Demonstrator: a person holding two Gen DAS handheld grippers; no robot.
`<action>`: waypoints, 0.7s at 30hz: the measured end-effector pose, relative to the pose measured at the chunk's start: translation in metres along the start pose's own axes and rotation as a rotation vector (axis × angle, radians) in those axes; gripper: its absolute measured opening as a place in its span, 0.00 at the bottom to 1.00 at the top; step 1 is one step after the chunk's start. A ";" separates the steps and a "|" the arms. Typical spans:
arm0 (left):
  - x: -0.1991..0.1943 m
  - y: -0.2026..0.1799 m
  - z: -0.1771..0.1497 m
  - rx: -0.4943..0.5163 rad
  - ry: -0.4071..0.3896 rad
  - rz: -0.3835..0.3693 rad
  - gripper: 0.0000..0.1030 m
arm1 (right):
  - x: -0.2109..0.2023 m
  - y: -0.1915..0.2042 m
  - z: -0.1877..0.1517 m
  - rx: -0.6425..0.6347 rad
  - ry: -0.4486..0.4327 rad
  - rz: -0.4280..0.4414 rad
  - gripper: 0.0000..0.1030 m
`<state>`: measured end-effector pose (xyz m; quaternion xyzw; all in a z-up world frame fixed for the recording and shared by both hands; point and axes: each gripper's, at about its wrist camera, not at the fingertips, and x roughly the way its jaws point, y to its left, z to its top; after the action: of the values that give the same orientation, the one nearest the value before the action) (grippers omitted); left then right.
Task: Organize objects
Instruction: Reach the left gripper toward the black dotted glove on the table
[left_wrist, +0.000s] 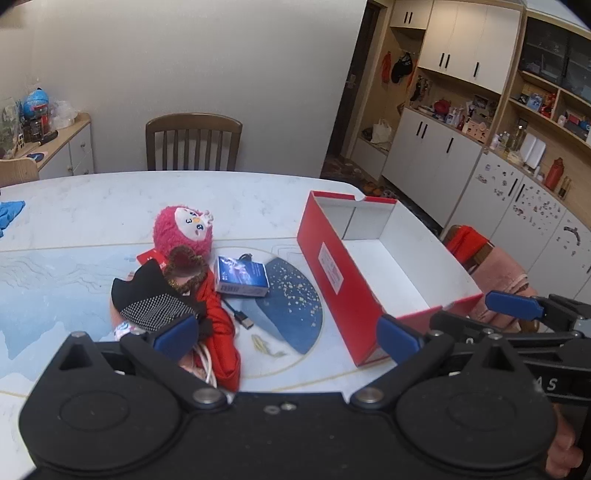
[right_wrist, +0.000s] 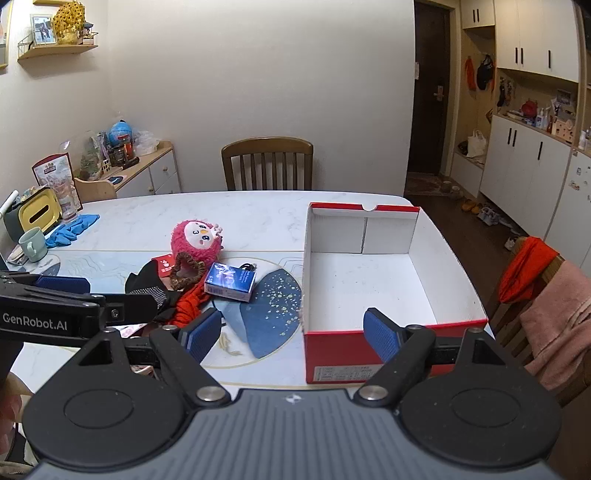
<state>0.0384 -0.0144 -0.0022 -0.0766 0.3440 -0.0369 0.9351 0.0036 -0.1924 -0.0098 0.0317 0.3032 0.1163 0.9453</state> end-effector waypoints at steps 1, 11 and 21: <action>0.003 -0.003 0.002 0.000 0.001 0.004 0.99 | 0.004 -0.004 0.002 -0.004 0.005 0.001 0.82; 0.041 -0.017 0.016 -0.066 0.009 0.078 0.99 | 0.048 -0.057 0.023 -0.031 0.047 0.012 0.82; 0.067 -0.006 0.023 -0.159 0.028 0.211 0.99 | 0.103 -0.148 0.034 -0.019 0.124 -0.122 0.82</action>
<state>0.1036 -0.0263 -0.0266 -0.1132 0.3650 0.0881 0.9199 0.1338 -0.3112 -0.0599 -0.0033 0.3615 0.0629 0.9302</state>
